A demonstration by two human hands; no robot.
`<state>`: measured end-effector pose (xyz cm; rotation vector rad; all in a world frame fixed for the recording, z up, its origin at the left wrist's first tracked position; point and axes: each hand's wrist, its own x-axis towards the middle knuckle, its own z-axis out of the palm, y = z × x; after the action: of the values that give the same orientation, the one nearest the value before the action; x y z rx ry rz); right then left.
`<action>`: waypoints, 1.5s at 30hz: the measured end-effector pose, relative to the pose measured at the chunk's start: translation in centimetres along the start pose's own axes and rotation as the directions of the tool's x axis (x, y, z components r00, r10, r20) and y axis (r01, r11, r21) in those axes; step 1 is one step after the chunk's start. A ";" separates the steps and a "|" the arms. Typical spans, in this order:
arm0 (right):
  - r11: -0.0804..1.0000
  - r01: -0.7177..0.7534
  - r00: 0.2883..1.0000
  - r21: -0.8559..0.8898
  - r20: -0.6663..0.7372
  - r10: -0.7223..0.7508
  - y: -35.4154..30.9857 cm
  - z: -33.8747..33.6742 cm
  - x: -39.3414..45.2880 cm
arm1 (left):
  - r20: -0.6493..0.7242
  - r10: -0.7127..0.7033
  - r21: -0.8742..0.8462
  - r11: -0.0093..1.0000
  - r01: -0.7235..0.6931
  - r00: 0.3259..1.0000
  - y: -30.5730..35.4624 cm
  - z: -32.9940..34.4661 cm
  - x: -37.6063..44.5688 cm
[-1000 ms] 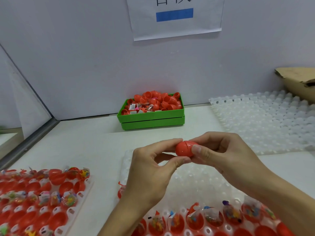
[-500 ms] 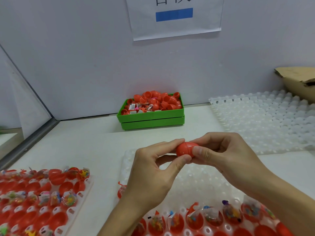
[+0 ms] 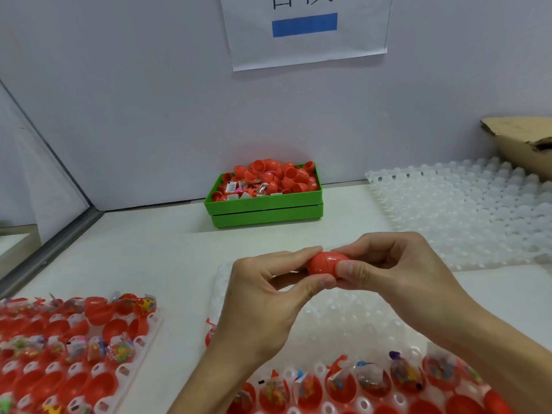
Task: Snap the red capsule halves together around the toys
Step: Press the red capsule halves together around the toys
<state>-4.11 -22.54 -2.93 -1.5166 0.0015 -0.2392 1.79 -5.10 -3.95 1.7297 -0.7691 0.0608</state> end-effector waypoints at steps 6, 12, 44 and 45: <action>1.000 -0.014 1.000 -0.002 -0.026 0.014 0.0 0.1 0.0 | -0.004 0.005 -0.029 1.000 -0.005 1.000 0.1 0.0 -0.1; 1.000 -0.003 1.000 -0.028 -0.028 0.002 0.2 0.3 0.1 | -0.010 0.017 0.028 0.999 -0.017 1.000 0.3 0.0 0.0; 0.985 0.160 0.940 -0.057 0.315 -0.135 0.9 0.8 0.2 | 0.096 -0.161 -0.180 0.968 0.176 0.982 0.2 -0.2 0.6; 0.984 0.168 0.940 -0.059 0.311 -0.141 0.8 0.9 0.2 | 0.082 -0.160 -0.169 0.970 0.172 0.984 0.2 -0.2 0.6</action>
<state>-3.70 -21.64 -3.68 -1.6277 -0.3602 -0.1281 2.19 -5.20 -3.50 1.6274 -0.6562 -0.1767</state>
